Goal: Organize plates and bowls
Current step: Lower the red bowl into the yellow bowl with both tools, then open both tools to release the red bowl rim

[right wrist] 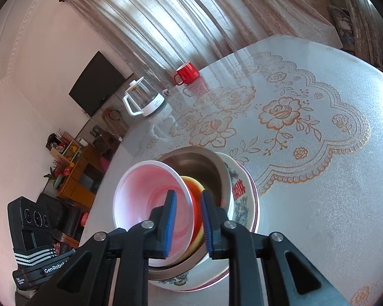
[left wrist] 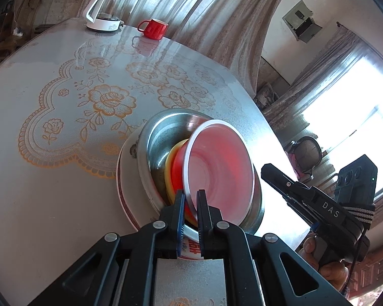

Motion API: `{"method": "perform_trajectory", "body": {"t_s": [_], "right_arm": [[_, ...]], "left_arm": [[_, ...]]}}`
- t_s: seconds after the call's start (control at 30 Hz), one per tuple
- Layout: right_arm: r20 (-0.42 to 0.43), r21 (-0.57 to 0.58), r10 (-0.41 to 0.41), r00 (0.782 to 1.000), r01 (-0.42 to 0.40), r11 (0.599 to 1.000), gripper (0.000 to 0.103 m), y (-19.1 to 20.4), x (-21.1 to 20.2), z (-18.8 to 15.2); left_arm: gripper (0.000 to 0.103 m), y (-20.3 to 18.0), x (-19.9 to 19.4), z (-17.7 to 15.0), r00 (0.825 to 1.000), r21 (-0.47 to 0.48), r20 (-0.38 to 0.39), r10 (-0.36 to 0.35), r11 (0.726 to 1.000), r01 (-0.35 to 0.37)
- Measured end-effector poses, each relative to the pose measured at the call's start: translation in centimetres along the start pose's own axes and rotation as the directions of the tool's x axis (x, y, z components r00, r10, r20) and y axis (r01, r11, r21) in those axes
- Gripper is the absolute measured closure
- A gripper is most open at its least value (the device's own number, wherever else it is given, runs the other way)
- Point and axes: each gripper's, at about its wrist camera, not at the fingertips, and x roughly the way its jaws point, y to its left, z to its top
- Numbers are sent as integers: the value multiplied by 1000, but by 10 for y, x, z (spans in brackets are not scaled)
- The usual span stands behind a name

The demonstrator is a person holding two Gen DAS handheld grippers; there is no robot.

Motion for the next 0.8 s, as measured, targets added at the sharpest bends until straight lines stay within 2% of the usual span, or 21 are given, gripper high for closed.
{"method": "perform_trajectory", "body": {"t_s": [0.2,0.33,0.5,0.6,0.67,0.8], "right_arm": [[11,-48,-15,1000,16,999,95,9,-1,3],[5,-54,-15,1000,15,998,78,13,4,9],[-10,-100,-48,999,47,994,78,20,19,14],[-19,-156,-95,995,90,984,78,24,28,12],[-29,-169,-119,992,113,979,79,24,32,11],[-39,-151,-136,990,129,980,80,15,33,11]], "left_arm": [[93,1,-3,0,1000,14,19,22,1000,-22],[92,-1,0,-1,1000,25,6,13,1000,-13],[90,1,-2,1,999,25,22,29,999,-29],[83,2,-5,4,999,27,36,30,999,-31],[73,1,-10,5,997,34,62,37,999,-39],[70,-1,-13,6,984,76,118,131,987,-141]]}}
